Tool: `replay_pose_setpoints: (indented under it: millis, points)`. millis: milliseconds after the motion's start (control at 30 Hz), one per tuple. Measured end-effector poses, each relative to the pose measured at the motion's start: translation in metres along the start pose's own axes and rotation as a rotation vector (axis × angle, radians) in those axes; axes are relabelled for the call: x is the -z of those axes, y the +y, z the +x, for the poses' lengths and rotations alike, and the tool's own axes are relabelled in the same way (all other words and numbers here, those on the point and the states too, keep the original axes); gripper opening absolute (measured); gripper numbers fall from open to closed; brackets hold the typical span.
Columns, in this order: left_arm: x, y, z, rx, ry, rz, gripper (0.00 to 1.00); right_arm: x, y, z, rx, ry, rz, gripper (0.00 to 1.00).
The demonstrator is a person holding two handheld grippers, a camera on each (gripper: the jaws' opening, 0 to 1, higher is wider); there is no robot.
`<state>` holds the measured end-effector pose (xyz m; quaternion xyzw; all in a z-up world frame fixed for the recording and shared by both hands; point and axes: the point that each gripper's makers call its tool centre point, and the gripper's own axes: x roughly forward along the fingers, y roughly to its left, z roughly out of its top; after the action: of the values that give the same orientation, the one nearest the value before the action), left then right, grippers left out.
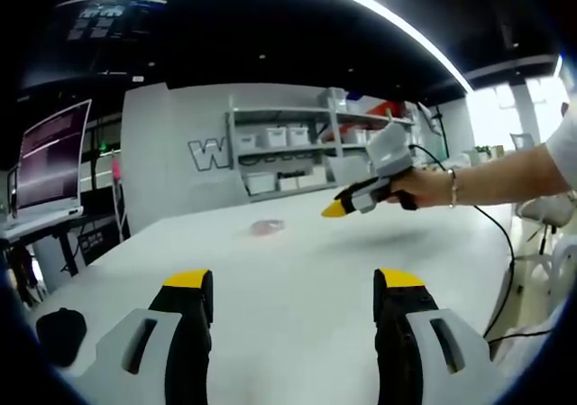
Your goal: Open the resealable bag by pulling the two sides of the seal apart until the entire bag opening is separated and visibly accessible.
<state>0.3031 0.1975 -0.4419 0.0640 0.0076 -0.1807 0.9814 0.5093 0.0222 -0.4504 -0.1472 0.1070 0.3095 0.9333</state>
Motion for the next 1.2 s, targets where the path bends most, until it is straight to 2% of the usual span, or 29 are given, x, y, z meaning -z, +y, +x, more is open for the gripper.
replay_pose_setpoints:
  millis: [367,533,1200]
  points:
    - [0.0,0.001,0.004,0.003,0.005,-0.001,0.71,-0.002,0.008,0.009,-0.021,0.002,-0.013,0.48]
    - [0.0,0.001,0.003,0.001,0.003,-0.005,0.71,-0.001,0.005,0.013,-0.017,0.009,-0.033,0.45]
    - [-0.003,-0.001,0.0,0.014,0.015,-0.006,0.71,-0.001,0.001,0.027,-0.008,0.029,-0.025,0.45]
